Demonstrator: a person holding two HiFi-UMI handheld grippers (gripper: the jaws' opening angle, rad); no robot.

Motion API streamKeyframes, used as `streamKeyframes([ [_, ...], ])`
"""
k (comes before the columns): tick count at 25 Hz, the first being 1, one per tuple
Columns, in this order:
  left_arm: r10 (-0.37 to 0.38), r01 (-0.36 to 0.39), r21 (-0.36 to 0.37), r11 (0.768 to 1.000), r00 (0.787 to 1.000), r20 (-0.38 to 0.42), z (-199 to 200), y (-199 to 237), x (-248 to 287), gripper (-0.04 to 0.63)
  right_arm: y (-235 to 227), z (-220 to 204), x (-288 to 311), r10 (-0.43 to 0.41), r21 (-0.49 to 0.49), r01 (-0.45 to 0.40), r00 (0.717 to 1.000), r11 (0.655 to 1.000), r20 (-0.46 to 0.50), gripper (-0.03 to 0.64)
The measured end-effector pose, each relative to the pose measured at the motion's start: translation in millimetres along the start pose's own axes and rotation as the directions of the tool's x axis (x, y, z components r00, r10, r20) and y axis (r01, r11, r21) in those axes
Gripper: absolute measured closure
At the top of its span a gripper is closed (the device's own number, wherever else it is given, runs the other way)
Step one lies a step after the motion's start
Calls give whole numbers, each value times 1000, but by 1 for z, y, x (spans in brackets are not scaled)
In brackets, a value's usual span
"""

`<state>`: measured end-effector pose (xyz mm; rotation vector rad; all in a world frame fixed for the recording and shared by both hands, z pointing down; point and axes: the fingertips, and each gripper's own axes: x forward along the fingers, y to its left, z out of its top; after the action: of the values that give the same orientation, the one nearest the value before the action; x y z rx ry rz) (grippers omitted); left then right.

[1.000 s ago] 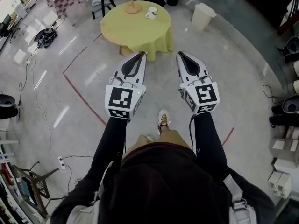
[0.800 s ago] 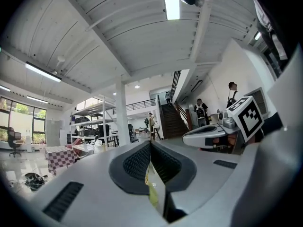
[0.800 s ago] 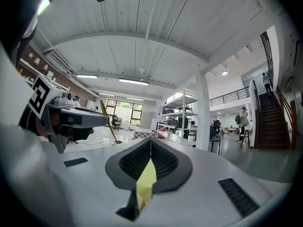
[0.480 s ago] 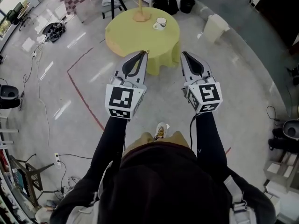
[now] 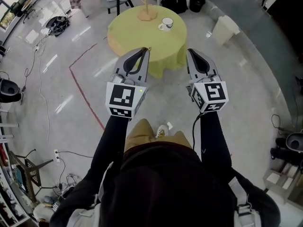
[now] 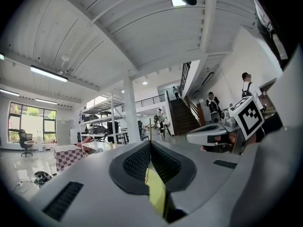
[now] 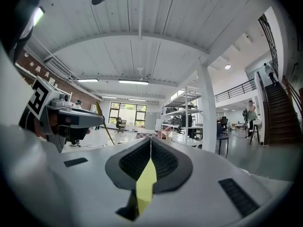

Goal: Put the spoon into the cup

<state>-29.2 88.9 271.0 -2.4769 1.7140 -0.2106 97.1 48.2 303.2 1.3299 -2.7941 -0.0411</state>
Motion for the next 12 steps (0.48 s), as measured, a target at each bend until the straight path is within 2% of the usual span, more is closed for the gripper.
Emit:
streamKeyframes([
  [7,-19,19,-11,1000,1000,-9,-12,25,29,577,-4,-9,34,-7,8,7,1000,1000,-8,589],
  [12,-59,59,-26,998,998,6,-23,54,75,577,-19,-14,75,-33,-9,33,999,999,-7,589],
])
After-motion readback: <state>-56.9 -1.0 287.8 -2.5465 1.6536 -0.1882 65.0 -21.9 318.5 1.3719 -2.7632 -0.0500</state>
